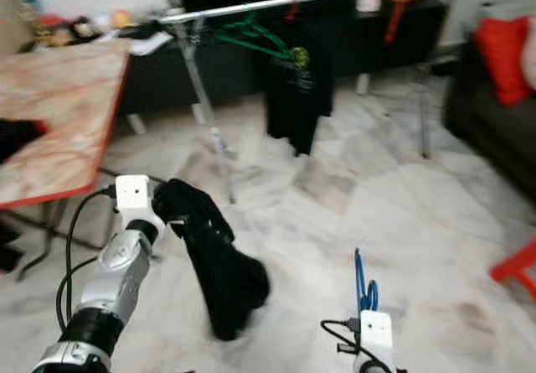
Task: Hang hanger
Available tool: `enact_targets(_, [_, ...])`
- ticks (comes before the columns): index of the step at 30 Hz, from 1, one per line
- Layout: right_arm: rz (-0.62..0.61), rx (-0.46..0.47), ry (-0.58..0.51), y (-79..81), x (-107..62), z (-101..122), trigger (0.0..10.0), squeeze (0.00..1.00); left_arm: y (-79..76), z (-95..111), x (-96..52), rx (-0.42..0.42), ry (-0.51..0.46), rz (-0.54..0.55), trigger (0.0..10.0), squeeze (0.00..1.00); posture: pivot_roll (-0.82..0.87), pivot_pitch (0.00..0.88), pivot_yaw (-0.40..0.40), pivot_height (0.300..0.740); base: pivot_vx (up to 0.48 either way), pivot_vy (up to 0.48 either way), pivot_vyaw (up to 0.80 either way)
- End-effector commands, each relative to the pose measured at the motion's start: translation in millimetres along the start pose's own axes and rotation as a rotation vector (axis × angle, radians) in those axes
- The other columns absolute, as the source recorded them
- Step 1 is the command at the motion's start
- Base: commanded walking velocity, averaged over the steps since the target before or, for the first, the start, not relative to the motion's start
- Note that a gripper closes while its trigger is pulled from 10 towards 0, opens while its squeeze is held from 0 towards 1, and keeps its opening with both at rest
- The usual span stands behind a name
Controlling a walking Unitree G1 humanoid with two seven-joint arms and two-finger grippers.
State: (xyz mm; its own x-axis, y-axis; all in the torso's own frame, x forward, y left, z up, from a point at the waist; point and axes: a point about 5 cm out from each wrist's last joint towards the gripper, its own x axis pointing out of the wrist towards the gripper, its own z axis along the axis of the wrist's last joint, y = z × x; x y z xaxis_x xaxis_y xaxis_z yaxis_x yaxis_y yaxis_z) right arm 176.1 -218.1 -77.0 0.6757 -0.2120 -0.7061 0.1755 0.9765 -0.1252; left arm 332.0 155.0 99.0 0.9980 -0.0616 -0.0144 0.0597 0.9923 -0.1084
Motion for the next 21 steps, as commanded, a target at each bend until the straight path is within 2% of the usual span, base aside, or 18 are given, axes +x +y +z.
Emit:
enact_targets(1, [-0.001,-0.012,0.021,-0.5,-2.3,-7,10.0,0.00,1.0,7,0.4,0.014,-0.024,0.006,10.0,0.00,-0.17,0.000,0.074,0.740,0.000,0.326,0.80])
enact_targets(4, [0.013,-0.030,0.029,0.3,-3.5,-11,10.0,0.00,2.4,5,-1.1,0.012,-0.016,0.014,10.0,0.00,-0.17,0.000,0.068,0.740,0.000,0.331,0.72])
enact_targets(11, [0.028,-0.034,0.049,-1.9,-4.5,-14,10.0,0.00,3.1,2,-7.2,0.007,-0.012,0.038,10.0,0.00,-0.15,0.000,0.032,0.740,0.000,0.329,0.00])
enact_targets(21, [0.050,-0.043,0.032,-1.8,-1.5,-6,10.0,0.00,9.7,0,-13.8,-0.002,-0.008,0.078,10.0,0.00,-0.13,0.000,0.002,0.740,0.000,0.330,0.00])
